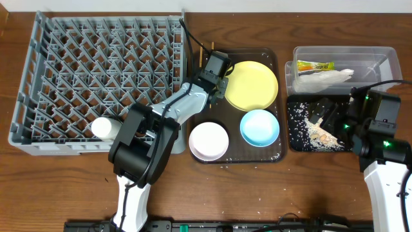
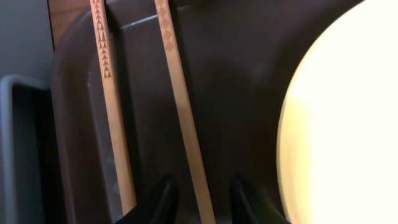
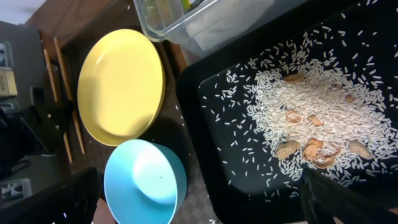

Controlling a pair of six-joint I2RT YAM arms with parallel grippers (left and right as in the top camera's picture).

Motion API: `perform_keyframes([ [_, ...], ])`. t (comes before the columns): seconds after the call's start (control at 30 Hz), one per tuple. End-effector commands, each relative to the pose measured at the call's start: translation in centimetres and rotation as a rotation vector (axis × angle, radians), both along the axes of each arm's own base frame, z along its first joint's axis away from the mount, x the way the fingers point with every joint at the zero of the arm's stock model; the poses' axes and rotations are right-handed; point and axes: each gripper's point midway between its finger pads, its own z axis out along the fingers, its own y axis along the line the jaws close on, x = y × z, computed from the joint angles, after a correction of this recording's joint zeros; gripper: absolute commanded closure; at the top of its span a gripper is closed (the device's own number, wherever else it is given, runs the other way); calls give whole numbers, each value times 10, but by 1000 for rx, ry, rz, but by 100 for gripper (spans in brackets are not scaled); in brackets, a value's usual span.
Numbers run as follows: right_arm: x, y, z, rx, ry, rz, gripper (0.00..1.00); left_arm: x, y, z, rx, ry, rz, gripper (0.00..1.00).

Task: Sort waste into correct bins and load items into the dishwasher

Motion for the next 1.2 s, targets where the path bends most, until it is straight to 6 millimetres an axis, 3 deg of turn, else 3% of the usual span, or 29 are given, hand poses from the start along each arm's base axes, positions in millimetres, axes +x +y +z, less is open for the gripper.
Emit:
perform_keyframes([
  [0.0,2,0,8,4,-22,-2,1,5,0,-10,10,-1,3,74],
  [0.27,2,0,8,3,-22,-2,1,6,3,-21,17,10,8,76],
  [0.37,2,0,8,3,-22,-2,1,4,5,-22,20,19,11,89],
  [0.57,2,0,8,3,-22,-2,1,-3,4,-29,-7,61,30,91],
  [0.7,2,0,8,3,-22,-2,1,-1,4,-24,-13,50,30,92],
  [0.83,2,0,8,3,-22,-2,1,3,1,4,-38,7,29,92],
  [0.93,2,0,8,3,-22,-2,1,2,2,39,-63,-35,27,92],
  [0.97,2,0,8,3,-22,-2,1,-1,3,59,-73,-51,28,92],
  [1.17,2,0,8,3,-22,-2,1,-25,18,122,-87,-79,33,92],
])
